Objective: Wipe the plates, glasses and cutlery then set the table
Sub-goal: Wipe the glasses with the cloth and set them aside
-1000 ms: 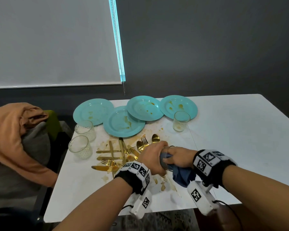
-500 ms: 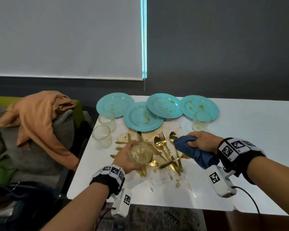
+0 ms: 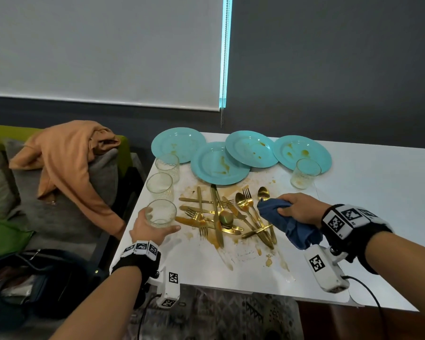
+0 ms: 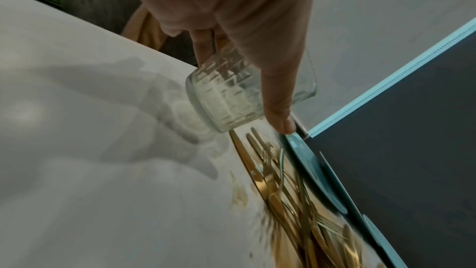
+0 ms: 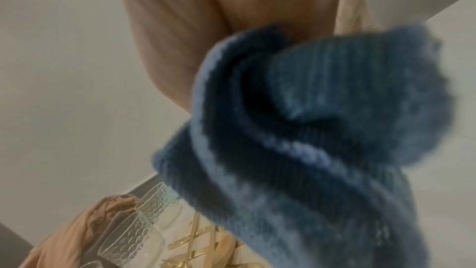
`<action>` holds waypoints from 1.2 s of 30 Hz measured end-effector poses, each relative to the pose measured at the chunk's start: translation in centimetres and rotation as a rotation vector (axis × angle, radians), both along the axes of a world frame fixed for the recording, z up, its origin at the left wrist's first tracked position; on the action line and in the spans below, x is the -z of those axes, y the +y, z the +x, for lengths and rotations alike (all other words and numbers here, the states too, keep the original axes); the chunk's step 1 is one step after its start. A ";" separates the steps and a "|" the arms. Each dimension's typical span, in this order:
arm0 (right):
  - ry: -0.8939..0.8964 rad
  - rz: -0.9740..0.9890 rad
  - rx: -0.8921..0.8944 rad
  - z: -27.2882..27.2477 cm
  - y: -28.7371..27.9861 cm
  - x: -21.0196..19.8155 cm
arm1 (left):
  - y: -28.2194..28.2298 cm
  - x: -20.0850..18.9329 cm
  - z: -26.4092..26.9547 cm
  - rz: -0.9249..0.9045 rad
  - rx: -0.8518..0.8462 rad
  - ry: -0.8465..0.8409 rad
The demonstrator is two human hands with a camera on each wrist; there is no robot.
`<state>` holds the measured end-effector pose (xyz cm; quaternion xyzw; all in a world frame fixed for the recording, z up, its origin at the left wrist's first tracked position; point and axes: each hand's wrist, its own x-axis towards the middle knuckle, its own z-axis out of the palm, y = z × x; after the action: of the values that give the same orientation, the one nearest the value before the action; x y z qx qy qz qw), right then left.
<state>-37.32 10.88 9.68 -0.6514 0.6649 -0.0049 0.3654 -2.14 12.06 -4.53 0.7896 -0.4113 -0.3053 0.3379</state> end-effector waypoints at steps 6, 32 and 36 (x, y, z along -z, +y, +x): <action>-0.027 0.014 0.044 -0.5 0.1 0.2 | -0.3 1.1 1.4 0.026 -0.119 0.083; -0.048 0.060 0.103 -1.1 -0.2 1.4 | -2.0 0.8 2.1 0.206 -0.076 0.028; -0.056 0.064 0.098 -1.0 -0.7 1.5 | -0.2 -1.0 1.1 0.138 -0.067 -0.119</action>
<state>-38.35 10.15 8.14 -0.6057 0.6853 -0.0195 0.4039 -1.09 11.84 -3.54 0.8410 -0.3819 -0.2741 0.2679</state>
